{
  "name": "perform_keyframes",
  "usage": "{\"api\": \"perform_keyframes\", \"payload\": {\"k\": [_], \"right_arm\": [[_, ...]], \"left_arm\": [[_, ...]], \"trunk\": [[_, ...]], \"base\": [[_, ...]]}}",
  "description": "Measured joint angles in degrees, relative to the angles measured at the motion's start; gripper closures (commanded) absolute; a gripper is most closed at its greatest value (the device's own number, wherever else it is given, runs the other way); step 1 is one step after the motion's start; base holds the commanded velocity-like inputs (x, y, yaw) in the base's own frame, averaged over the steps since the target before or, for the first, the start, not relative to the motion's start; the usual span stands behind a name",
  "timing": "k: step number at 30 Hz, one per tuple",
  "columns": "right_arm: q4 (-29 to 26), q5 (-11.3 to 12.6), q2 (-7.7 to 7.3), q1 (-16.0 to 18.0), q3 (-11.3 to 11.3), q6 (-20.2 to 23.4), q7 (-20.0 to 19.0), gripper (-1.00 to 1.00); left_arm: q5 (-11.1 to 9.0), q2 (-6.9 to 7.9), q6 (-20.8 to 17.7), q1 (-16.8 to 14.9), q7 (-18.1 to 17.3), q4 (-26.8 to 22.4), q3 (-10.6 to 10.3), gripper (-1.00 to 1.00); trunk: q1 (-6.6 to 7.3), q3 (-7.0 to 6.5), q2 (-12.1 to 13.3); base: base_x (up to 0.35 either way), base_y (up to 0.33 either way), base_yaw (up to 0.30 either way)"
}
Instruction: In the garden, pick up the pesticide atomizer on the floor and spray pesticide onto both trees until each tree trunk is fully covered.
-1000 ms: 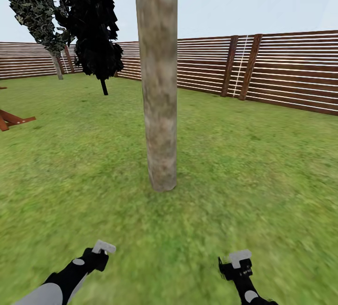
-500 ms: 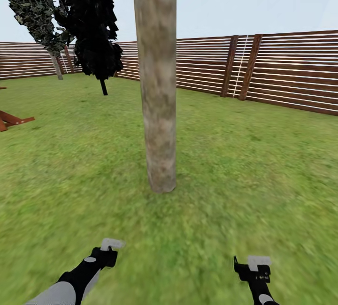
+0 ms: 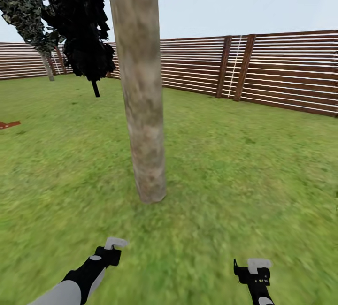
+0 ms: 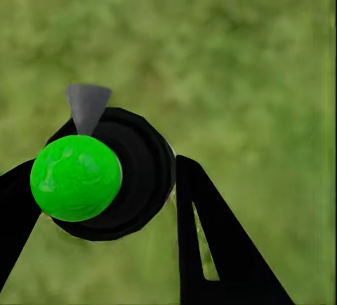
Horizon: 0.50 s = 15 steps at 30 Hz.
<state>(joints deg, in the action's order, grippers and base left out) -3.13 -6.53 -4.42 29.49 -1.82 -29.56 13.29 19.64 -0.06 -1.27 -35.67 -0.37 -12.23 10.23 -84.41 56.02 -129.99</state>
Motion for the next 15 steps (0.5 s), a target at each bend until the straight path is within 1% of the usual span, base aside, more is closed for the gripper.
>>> {"api": "perform_keyframes", "payload": {"k": [4, 6, 10, 13, 14, 15], "right_arm": [[0.01, 0.01, 0.02, 0.01, 0.00, 0.00, -0.07, -1.00], [0.04, 0.01, 0.08, 0.01, 0.00, 0.00, -0.08, -1.00], [0.07, 0.01, 0.11, -0.07, 0.00, 0.02, -0.08, -1.00], [0.08, 0.01, 0.05, -0.09, 0.00, 0.02, -0.09, -1.00], [0.08, 0.01, 0.03, -0.09, 0.00, 0.02, -0.10, -1.00], [0.07, 0.01, 0.02, -0.09, -0.02, 0.02, -0.10, -1.00]], "left_arm": [[-0.09, -0.79, -0.13, -0.07, 0.20, -0.07, -0.11, 1.00], [-0.08, -0.88, -0.15, -0.08, 0.22, -0.31, -0.01, 1.00], [-0.07, -0.81, -0.11, -0.09, 0.23, -0.47, 0.14, 1.00], [-0.14, -0.91, -0.48, -0.29, 0.23, -0.76, 0.07, 1.00], [-0.15, -1.06, -3.55, -0.62, 0.22, -1.87, 0.05, 1.00], [0.11, -1.71, -12.45, -0.74, -0.13, -8.01, 0.15, 1.00]], "trunk": [[-0.02, -0.13, 0.00], [0.00, -0.20, 0.00], [0.01, -0.33, 0.00], [-0.02, -0.44, 0.00], [-0.02, -0.47, 0.00], [-0.02, -0.51, 0.00]], "base": [[0.070, -0.185, -0.236], [0.203, -0.153, -0.239], [0.259, -0.035, -0.239], [0.049, -0.003, -0.239], [0.003, 0.000, -0.239], [0.002, 0.000, -0.229]]}}
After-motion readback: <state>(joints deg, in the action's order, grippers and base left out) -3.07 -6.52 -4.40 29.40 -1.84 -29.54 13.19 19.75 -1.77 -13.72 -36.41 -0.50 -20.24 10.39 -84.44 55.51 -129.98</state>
